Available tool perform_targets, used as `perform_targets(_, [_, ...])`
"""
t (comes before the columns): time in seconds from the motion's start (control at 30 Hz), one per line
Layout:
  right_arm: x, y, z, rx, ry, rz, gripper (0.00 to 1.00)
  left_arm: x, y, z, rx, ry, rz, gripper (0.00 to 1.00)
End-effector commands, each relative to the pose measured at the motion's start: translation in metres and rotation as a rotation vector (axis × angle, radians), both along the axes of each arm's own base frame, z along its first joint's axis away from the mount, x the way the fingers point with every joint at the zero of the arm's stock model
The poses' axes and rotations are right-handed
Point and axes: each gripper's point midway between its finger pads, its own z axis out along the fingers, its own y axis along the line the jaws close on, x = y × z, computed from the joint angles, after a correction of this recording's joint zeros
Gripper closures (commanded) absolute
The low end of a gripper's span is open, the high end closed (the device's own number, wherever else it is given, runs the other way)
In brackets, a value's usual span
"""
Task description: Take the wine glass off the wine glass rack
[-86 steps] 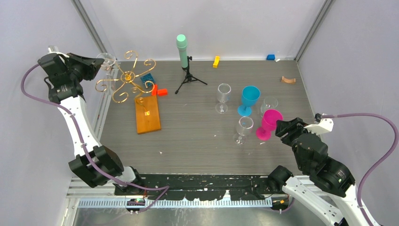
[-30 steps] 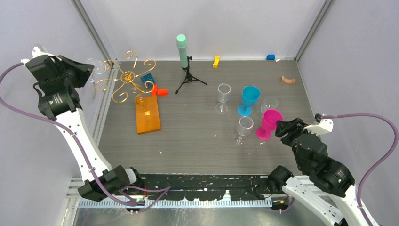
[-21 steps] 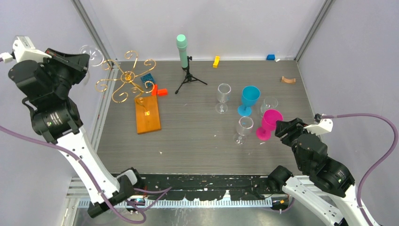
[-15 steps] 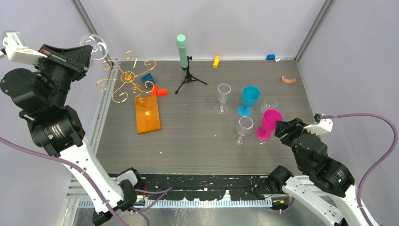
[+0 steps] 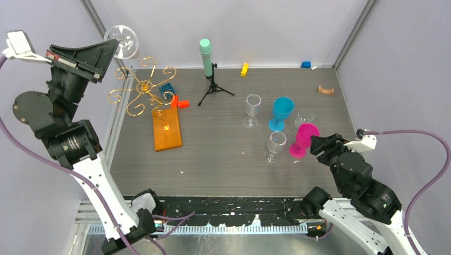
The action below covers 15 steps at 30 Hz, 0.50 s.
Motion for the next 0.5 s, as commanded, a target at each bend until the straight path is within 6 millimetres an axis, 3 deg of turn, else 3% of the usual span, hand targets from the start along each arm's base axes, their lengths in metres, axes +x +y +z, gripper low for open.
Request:
perform_targets(0.0, [0.008,0.011,0.007,0.024,-0.024,0.023,0.43,-0.023,-0.03,0.017,-0.012,-0.062,-0.185,1.0])
perform_targets(0.17, [0.016,0.031,0.009,0.038,-0.034,0.093,0.38,-0.014,-0.05,0.001,-0.088,0.019,-0.347,1.0])
perform_targets(0.3, [0.017,0.062,0.021,0.064,-0.069,0.243,0.32,-0.003,-0.075,-0.021,-0.134,0.095,-0.476,1.0])
perform_targets(0.47, [0.014,0.109,0.058,0.096,-0.214,0.494,0.29,0.007,-0.12,-0.062,-0.153,0.224,-0.607,1.0])
